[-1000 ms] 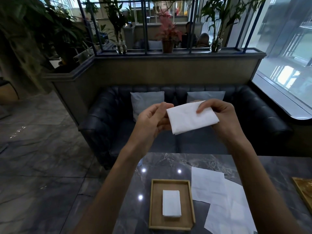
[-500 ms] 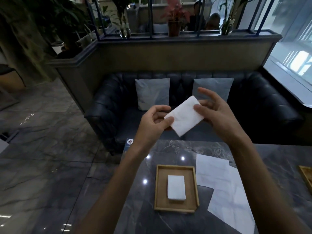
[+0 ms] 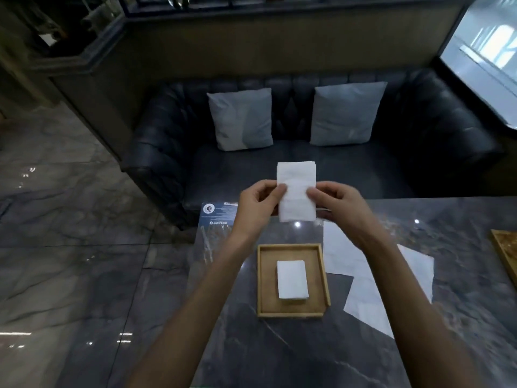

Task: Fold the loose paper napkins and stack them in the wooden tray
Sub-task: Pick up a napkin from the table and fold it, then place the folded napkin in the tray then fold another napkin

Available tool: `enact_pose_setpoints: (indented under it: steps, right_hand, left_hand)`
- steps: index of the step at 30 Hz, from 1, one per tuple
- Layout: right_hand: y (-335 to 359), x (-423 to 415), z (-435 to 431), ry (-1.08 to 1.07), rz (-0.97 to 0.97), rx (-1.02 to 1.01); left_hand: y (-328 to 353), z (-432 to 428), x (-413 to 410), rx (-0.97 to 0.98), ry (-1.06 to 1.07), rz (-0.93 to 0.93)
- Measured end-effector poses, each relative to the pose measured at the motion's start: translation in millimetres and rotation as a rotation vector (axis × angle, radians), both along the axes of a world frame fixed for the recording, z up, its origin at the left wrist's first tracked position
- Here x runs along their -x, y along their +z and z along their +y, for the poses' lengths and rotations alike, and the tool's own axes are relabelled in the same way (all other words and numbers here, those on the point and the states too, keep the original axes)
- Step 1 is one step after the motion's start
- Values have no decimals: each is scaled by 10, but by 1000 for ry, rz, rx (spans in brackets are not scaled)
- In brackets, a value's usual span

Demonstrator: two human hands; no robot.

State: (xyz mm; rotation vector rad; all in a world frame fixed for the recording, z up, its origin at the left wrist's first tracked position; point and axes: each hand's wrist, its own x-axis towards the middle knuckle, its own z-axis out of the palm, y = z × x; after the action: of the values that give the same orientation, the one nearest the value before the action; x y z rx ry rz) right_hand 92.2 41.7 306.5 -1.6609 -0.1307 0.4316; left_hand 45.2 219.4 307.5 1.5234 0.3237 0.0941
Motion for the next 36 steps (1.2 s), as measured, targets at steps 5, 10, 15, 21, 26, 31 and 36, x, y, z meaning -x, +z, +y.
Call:
enact_pose_setpoints:
  steps: [5,10,15,21,26,31,36]
  right_hand:
    - [-920,-4,-15,-120,152,93]
    - [-1918,135,-15,-88,317,339]
    - [-2673,354,-21,-71,470,508]
    - [-3073,480,-1,-163,445,618]
    - [-3271,510,62,-155,407,681]
    - [-3293,540,105,-167,352,755]
    - [-3318,542,60,-151,381,735]
  left_hand:
    - [-892,-47,-84,-47,-35,235]
    - [-1920,-142,66,-106,12,509]
    - [-2728,-242,165,-214,-45,726]
    - [-3062,-294,169,-291,-60,795]
    - [-3225,-284,194,-381,-53,789]
    - [-3267,-313,196,-389,-66,826]
    - [-3229,-350,174,-530,-121,918]
